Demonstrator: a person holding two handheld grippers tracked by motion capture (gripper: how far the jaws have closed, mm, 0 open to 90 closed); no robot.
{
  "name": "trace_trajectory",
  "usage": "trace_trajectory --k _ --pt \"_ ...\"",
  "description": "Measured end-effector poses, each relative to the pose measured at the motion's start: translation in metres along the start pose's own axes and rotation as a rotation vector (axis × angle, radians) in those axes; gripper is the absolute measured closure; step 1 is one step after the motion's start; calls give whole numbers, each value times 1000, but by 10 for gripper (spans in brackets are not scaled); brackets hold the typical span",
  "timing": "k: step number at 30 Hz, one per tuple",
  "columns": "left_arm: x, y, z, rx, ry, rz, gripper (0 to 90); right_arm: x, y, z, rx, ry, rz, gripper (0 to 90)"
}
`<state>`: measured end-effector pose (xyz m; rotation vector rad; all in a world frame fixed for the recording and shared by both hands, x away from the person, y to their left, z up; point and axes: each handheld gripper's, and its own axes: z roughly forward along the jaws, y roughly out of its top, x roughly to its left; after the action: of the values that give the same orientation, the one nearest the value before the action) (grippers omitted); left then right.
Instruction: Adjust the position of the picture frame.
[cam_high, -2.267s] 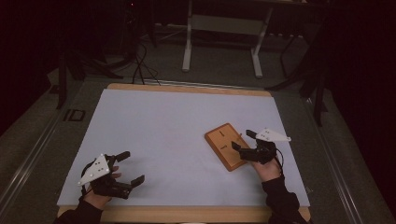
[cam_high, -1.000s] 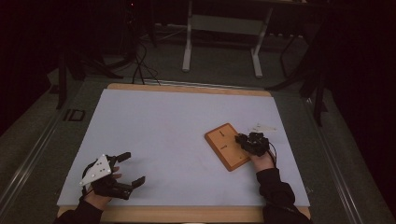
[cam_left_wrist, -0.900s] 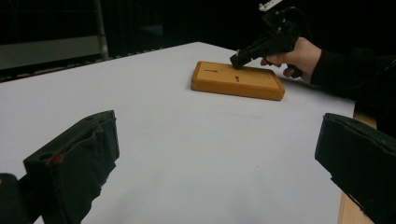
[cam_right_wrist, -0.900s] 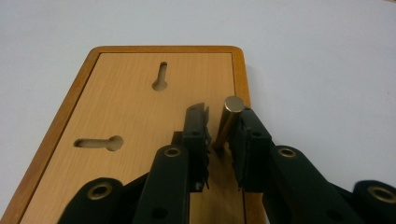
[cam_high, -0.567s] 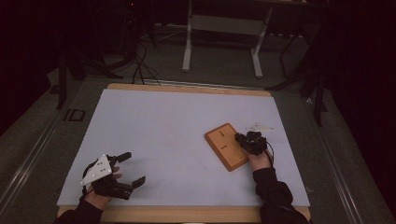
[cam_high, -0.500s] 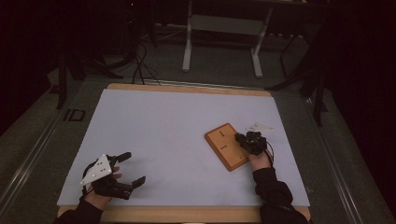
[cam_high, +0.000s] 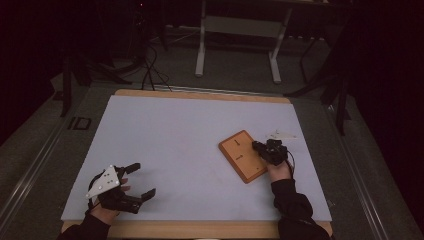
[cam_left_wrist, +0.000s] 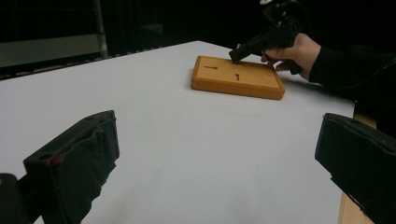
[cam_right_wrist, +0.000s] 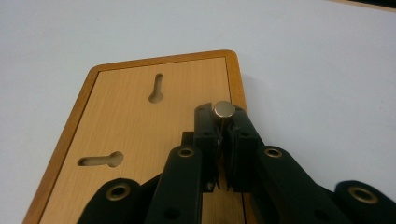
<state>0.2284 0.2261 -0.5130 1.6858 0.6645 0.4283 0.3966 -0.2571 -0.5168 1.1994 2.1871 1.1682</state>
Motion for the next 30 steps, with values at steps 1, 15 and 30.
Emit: trace_trajectory --k 1,15,30 --pt "0 0 0 -1 1 0 2 0 1 -1 -4 10 4 850" --pt "0 0 0 1 2 1 2 14 13 -14 -74 72 -38 850" --pt "0 0 0 -4 0 1 2 47 55 -34 -166 212 -120 850"
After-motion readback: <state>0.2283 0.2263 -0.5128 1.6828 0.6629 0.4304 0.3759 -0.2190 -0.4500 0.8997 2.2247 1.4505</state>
